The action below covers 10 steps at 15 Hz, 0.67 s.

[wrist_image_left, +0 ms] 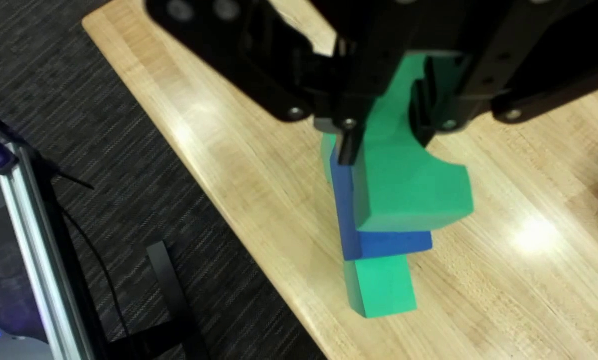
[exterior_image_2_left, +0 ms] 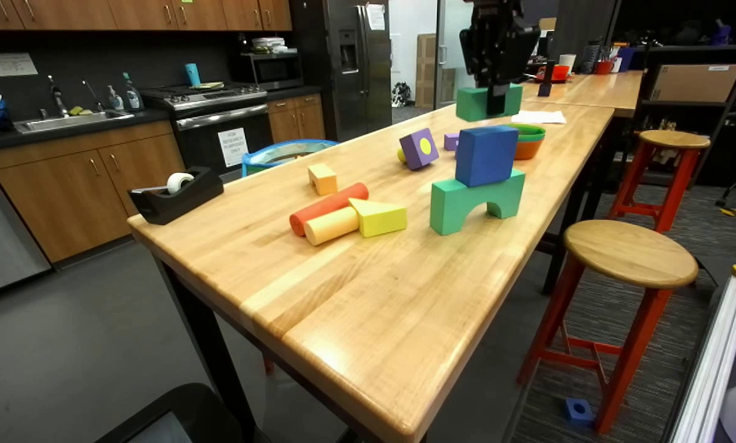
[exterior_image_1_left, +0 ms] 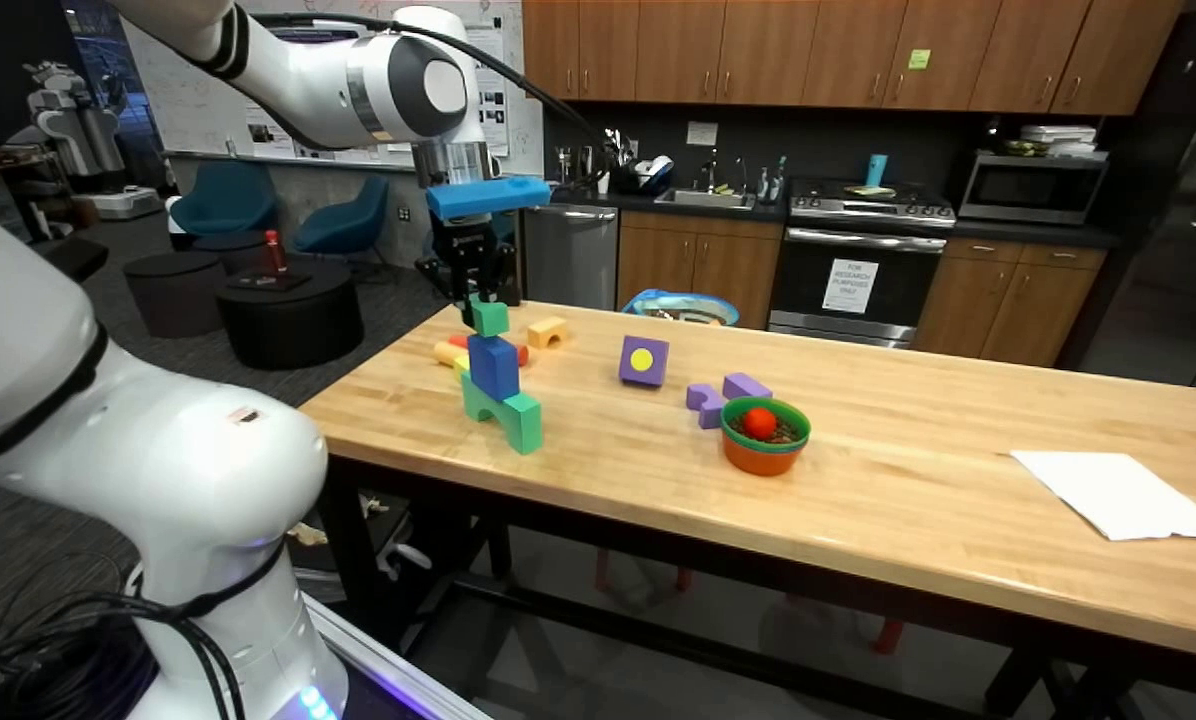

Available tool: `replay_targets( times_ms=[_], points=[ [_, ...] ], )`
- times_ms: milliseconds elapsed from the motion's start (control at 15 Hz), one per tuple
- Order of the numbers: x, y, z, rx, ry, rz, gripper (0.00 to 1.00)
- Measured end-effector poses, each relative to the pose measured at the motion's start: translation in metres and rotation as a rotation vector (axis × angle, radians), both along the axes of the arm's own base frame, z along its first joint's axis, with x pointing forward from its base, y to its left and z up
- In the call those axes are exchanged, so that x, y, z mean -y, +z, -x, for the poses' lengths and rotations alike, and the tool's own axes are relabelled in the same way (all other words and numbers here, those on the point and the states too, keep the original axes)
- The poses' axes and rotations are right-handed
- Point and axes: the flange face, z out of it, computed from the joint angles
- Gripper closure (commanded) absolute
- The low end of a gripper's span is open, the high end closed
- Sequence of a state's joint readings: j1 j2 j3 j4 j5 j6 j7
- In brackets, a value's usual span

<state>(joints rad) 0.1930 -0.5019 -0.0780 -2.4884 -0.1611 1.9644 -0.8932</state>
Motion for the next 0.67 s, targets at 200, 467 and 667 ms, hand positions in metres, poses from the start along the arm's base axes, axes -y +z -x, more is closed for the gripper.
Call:
replay_targets(
  times_ms=[200, 467, 667],
  points=[
    [0.001, -0.0044, -0.0026, -0.013, -0.001, -0.005, 0.94],
    [0.0033, -0.0058, -0.0026, -0.025, 0.026, -0.012, 0.94],
    [0.0047, -0.0063, -0.0023, -0.032, 0.048, -0.019, 0.94]
  ],
)
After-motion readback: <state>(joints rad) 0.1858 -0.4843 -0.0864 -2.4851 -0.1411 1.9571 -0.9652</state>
